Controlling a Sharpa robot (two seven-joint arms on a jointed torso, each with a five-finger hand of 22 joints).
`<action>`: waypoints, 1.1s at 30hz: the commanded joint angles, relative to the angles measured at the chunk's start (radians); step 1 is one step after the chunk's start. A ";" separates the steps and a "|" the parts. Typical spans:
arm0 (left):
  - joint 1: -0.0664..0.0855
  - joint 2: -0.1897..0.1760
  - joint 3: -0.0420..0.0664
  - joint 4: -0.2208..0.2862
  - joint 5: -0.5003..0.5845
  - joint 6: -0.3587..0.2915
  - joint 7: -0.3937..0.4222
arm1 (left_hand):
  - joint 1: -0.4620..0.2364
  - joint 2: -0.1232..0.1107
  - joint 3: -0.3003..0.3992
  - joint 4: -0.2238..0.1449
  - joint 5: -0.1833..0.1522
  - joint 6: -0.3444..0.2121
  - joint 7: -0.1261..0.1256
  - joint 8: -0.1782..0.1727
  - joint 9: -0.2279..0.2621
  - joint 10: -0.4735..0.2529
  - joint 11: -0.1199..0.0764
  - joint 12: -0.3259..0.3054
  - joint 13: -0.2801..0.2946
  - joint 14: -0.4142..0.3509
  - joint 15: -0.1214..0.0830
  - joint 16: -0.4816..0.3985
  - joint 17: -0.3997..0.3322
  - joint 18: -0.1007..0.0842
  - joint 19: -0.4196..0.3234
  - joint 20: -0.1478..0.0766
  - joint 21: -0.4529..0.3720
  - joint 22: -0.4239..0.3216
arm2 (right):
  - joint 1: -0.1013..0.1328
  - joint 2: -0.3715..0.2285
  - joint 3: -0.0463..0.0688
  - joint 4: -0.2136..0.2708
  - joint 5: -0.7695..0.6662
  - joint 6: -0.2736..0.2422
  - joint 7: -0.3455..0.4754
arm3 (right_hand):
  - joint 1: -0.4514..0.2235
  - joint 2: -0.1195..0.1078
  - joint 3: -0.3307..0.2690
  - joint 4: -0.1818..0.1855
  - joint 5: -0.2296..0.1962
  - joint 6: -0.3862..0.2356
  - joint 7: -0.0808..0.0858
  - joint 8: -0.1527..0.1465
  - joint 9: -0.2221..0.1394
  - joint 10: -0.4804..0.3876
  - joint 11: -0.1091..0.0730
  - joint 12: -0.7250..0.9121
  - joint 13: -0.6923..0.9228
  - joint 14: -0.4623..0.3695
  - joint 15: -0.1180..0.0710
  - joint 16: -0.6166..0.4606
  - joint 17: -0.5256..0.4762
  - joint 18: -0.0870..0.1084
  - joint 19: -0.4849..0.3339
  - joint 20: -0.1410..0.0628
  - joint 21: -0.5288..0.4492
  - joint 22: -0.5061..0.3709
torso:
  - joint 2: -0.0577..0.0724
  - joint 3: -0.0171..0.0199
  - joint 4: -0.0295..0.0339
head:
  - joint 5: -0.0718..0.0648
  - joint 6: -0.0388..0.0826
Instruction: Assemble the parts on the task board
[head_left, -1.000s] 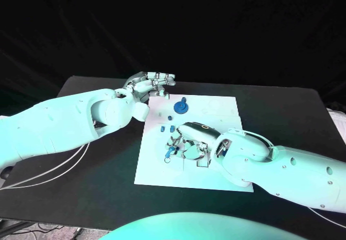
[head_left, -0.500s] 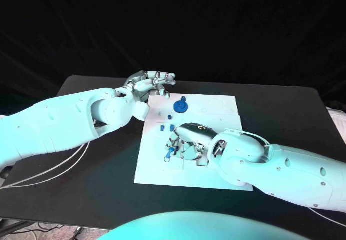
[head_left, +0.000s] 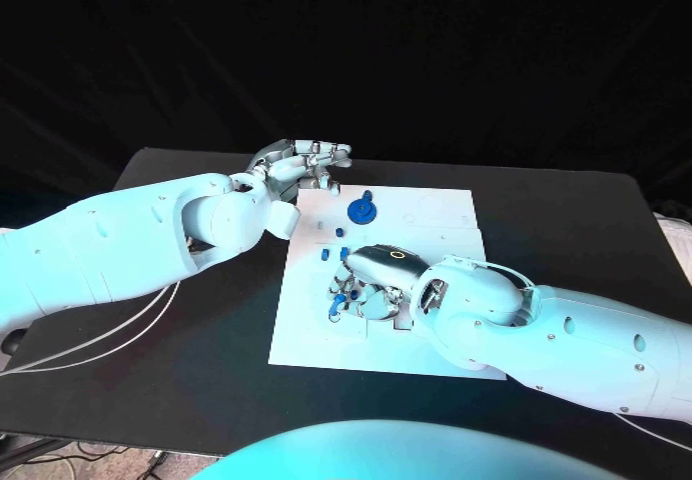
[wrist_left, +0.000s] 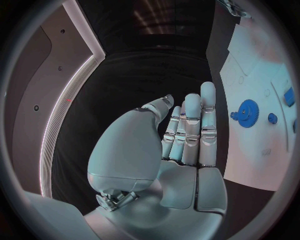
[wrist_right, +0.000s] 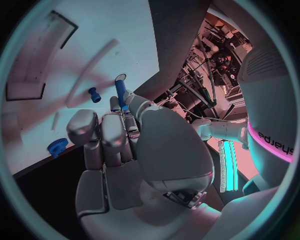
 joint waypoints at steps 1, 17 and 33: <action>0.000 0.001 0.001 0.002 -0.003 0.018 0.003 | 0.000 0.004 -0.003 -0.005 0.005 -0.009 0.001 0.003 -0.001 -0.007 -0.001 0.005 0.002 -0.006 -0.001 0.000 -0.001 0.019 -0.003 0.006 -0.005 -0.001 | -0.007 -0.001 -0.007 0.000 -0.017 0.047 -0.010 | -0.007 0.002 0.012 -0.004 0.002 0.003 0.001 0.006 0.001 0.027 -0.024 0.004 0.002 0.022 0.005 0.006 0.001 -0.003 -0.001 0.005 0.004 0.001 | 0.000 -0.0001 -0.0003 | 0.001 -0.001; 0.000 0.002 0.001 -0.003 -0.005 0.022 -0.002 | 0.000 0.004 -0.003 -0.005 0.005 -0.009 0.001 0.003 -0.001 -0.007 -0.001 0.005 0.002 -0.006 -0.001 0.000 -0.001 0.019 -0.003 0.006 -0.005 -0.001 | -0.009 -0.003 -0.007 0.004 -0.020 0.025 -0.004 | -0.011 0.004 0.013 -0.004 0.005 0.005 -0.001 0.008 0.003 0.030 -0.025 0.004 0.002 0.022 0.005 0.008 0.004 -0.003 -0.001 0.005 0.005 0.002 | 0.000 0.0006 -0.0002 | 0.004 -0.003; 0.000 0.001 0.001 -0.004 -0.005 0.023 -0.004 | 0.000 0.004 -0.003 -0.005 0.005 -0.009 0.001 0.003 -0.001 -0.007 -0.001 0.005 0.002 -0.006 -0.001 0.000 -0.001 0.019 -0.003 0.006 -0.005 -0.001 | -0.012 -0.010 -0.007 0.015 -0.084 -0.009 -0.048 | -0.014 0.002 0.014 -0.006 0.009 0.007 -0.002 0.009 0.004 0.033 -0.027 0.004 0.003 0.023 0.004 0.012 0.008 -0.004 0.001 0.005 0.008 0.007 | 0.000 0.0011 -0.0002 | 0.005 -0.006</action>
